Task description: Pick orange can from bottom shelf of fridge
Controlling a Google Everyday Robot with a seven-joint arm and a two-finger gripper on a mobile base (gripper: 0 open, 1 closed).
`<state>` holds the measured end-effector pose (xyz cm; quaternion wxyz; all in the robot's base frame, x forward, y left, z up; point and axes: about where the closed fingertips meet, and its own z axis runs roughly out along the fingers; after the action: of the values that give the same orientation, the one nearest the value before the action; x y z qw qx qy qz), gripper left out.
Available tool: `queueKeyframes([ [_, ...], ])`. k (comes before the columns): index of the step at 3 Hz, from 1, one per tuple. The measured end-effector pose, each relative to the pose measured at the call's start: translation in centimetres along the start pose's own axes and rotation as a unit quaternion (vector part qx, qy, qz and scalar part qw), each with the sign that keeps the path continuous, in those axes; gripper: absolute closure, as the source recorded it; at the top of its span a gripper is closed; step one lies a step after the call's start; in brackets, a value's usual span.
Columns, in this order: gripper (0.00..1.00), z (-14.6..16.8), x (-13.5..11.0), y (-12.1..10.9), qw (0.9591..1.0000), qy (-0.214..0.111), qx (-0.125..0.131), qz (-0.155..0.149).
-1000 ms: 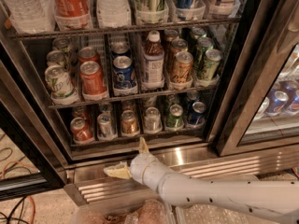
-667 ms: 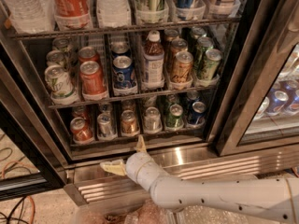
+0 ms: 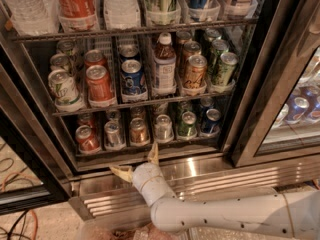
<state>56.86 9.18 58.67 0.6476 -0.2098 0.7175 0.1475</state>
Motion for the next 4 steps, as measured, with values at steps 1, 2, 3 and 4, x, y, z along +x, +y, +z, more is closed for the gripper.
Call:
queueKeyframes([
  [1,0.00,0.3,-0.2,-1.7,0.9988,-0.025,0.042,-0.001],
  [2,0.00,0.7,-0.7,-2.5,0.9972,-0.042,0.062,-0.005],
  [3,0.18,1.1,-1.1,-2.6,0.9963,-0.052,0.068,-0.011],
  [4,0.39,1.6,-1.8,-2.1,0.9958,-0.060,0.066,-0.019],
])
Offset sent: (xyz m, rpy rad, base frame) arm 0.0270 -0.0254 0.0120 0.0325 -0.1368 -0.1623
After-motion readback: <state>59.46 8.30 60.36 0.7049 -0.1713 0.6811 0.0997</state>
